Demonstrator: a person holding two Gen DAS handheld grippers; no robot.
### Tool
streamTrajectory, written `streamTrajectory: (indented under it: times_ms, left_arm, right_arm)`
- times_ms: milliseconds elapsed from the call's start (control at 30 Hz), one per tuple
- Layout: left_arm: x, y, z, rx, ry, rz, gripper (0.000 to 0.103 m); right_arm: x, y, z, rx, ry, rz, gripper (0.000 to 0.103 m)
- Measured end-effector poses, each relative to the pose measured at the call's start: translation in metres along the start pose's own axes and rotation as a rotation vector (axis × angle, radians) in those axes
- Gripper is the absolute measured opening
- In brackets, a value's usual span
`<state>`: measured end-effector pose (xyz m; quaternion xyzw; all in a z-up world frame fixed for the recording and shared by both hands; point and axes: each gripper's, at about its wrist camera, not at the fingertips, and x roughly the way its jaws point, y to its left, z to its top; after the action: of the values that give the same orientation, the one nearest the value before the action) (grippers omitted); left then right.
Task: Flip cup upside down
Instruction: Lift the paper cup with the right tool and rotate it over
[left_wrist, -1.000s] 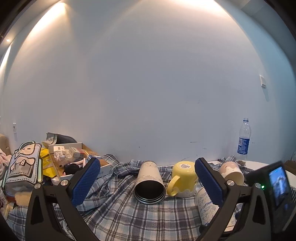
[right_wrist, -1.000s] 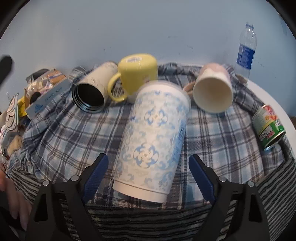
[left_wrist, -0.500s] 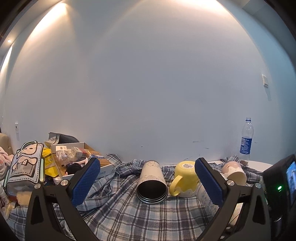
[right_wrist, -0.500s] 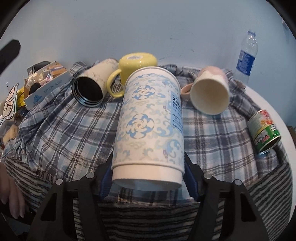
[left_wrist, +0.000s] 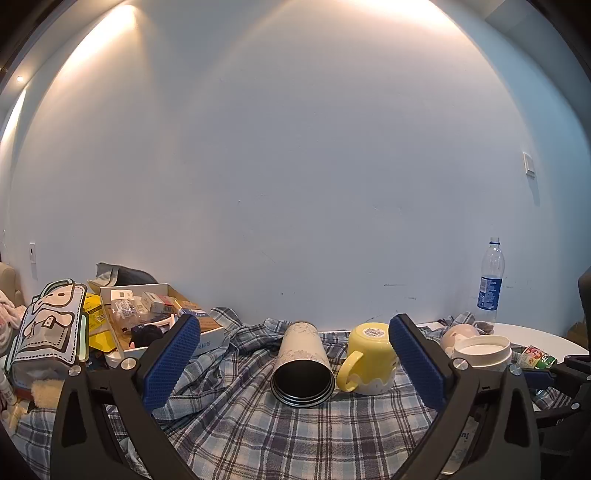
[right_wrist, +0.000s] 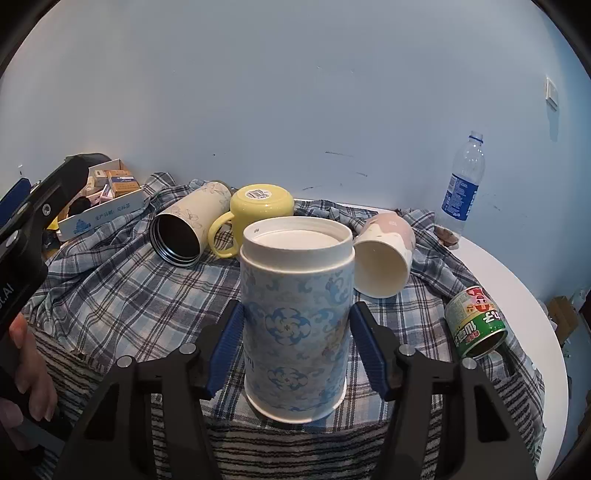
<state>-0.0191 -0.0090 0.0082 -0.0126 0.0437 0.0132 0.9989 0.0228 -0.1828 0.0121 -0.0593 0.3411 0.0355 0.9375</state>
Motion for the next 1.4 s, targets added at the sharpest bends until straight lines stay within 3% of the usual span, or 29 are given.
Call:
streamTrajectory:
  times_ms: [367, 567, 667, 900, 1033, 1100, 1400]
  left_arm:
    - [-0.001, 0.0, 0.0, 0.001, 0.001, 0.002, 0.103]
    - [0.0, 0.0, 0.0, 0.002, 0.0, 0.001, 0.103]
    - [0.0, 0.0, 0.0, -0.001, 0.001, 0.001, 0.103]
    - [0.0, -0.001, -0.001, 0.006, 0.008, 0.004, 0.103]
    - [-0.001, 0.002, -0.004, -0.005, 0.007, 0.003, 0.103]
    - [0.0, 0.001, -0.004, -0.004, 0.01, 0.003, 0.103]
    - [-0.003, 0.006, -0.003, -0.032, -0.015, 0.042, 0.103]
  right_arm:
    - [-0.002, -0.003, -0.008, -0.012, 0.022, 0.013, 0.058]
    - [0.012, -0.011, -0.015, 0.011, 0.118, 0.031, 0.058]
    - [0.023, -0.01, -0.014, 0.003, 0.163, 0.034, 0.063]
    - [0.038, -0.017, 0.002, 0.045, 0.123, 0.077, 0.066]
    - [0.063, -0.019, 0.004, 0.074, 0.249, 0.124, 0.074]
    - [0.069, -0.022, -0.002, 0.109, 0.268, 0.145, 0.075]
    - [0.064, -0.015, 0.003, 0.096, 0.184, 0.144, 0.073]
